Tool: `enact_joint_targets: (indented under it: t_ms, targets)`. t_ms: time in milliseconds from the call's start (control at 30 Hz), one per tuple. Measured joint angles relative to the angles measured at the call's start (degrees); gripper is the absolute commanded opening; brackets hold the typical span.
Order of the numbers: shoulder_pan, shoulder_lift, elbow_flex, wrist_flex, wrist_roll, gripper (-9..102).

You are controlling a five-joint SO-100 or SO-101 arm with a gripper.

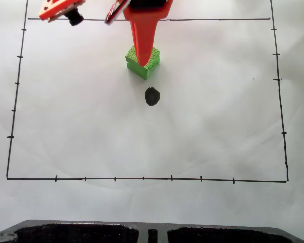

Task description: Grasp the colored block, Place it on the black dot, and then return the arm to the default position.

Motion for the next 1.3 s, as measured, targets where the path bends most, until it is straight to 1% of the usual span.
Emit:
enact_joint_targets:
  t_ms: [300, 433, 533, 600, 767, 967, 1133, 1300]
  targets:
    - [2.2, 0.0, 0.0, 0.8, 2.6, 0]
    - [3.4, -0.4, -0.1, -2.0, 2.5, 0]
    - [3.6, -2.6, -2.5, -3.3, 1.9, 0]
    - [3.6, -5.9, -6.1, -2.8, 2.4, 0]
    - [4.2, -17.3, -17.8, 3.6, 7.2, 0]
    - [4.7, -29.5, -30.3, 14.5, 12.0, 0]
    - [6.1, -34.4, -32.3, 20.1, 14.9, 0]
    - [6.6, -39.1, -32.3, 21.7, 17.8, 0]
